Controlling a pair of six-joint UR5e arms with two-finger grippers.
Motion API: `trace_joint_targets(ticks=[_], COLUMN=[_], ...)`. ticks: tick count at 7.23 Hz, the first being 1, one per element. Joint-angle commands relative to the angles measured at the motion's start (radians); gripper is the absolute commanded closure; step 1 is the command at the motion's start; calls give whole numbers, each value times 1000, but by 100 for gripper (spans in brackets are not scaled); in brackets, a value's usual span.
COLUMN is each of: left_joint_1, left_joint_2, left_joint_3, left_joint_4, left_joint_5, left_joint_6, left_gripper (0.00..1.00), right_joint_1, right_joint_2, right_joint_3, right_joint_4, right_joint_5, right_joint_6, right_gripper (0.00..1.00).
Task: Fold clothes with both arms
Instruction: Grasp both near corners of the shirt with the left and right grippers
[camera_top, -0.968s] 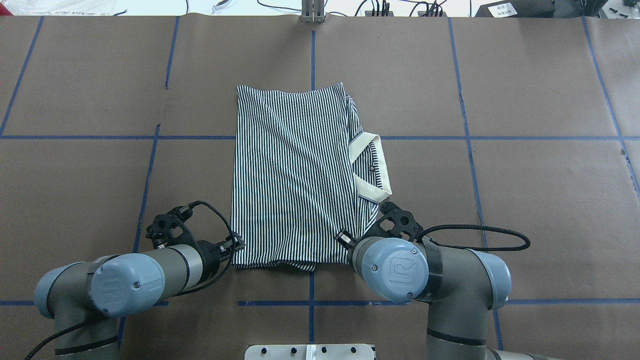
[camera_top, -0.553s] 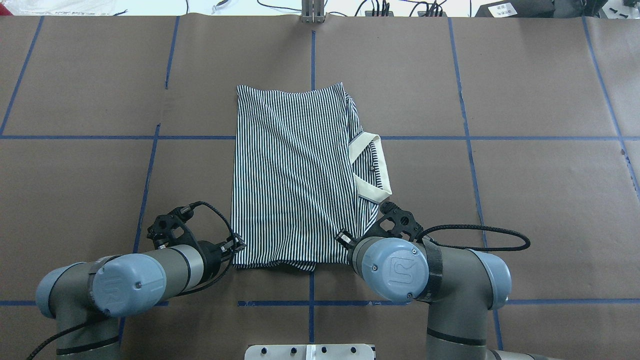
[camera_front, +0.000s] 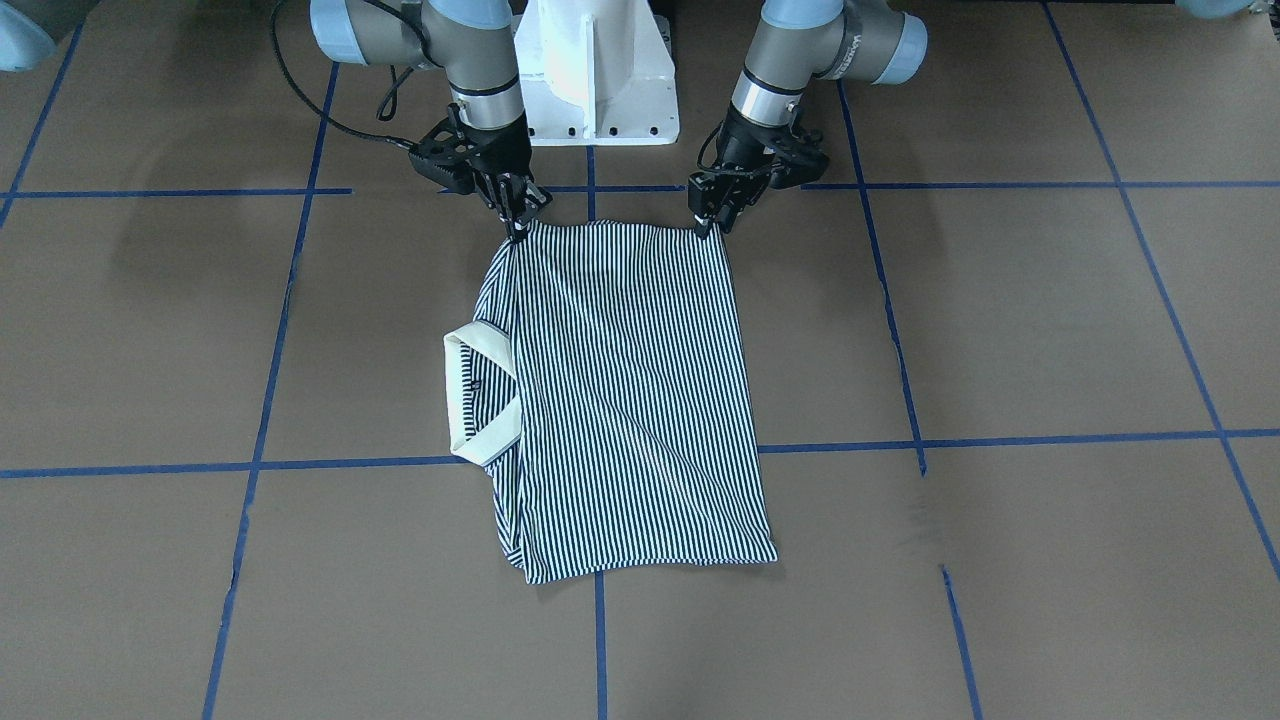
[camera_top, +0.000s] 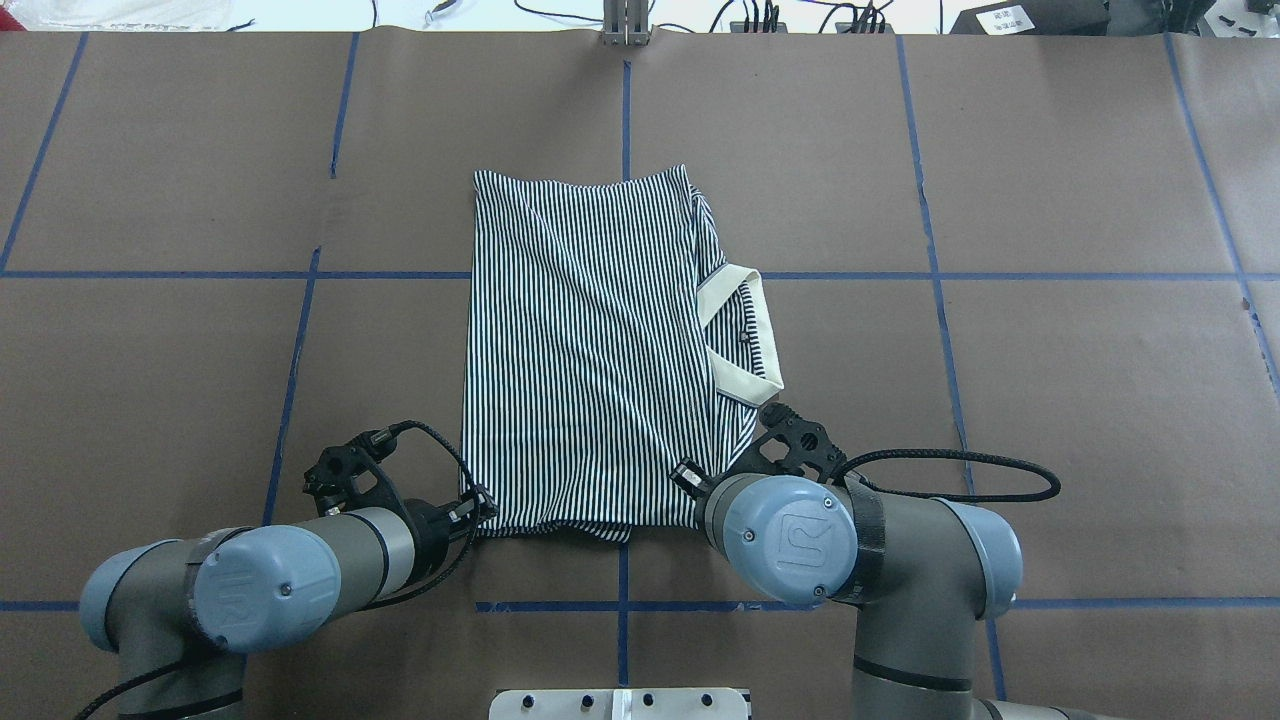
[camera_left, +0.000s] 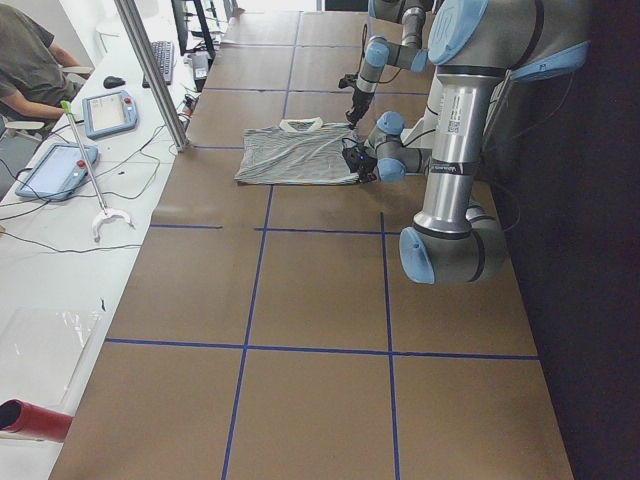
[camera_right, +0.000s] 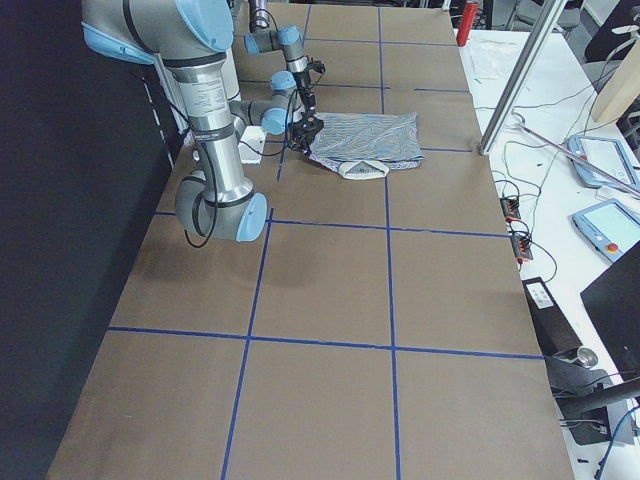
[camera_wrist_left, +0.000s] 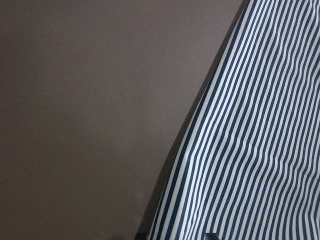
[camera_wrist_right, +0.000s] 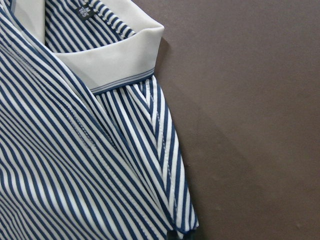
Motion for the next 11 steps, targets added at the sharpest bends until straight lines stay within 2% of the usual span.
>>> trace_joint_targets(ticks=[1, 2, 3, 6, 7, 9, 10, 11], left_joint_1=[6, 5, 5, 3, 4, 58, 70, 69], left_joint_2=[0, 0, 0, 2, 8, 6, 5, -3], left_joint_3=[1, 1, 1, -42, -111, -272, -336, -358], left_joint_4=[0, 0, 0, 2, 47, 184, 221, 223], left_joint_5=[0, 0, 0, 2, 2, 0, 0, -3], left_joint_6=[-1, -3, -3, -3, -6, -87, -111, -113], left_gripper=[54, 71, 100, 100, 100, 100, 100, 100], right_joint_1=[0, 0, 2, 2, -11, -89, -103, -89], right_joint_2=[0, 0, 0, -5, -35, -160, -181, -179], right_joint_3=[0, 0, 2, 17, 67, 260, 331, 356], right_joint_4=[0, 0, 0, 0, 0, -2, -3, -11], right_joint_5=[0, 0, 0, 2, 2, 0, -3, -8], right_joint_6=[0, 0, 0, 2, 6, 32, 79, 84], right_gripper=[100, 100, 100, 100, 100, 100, 100, 100])
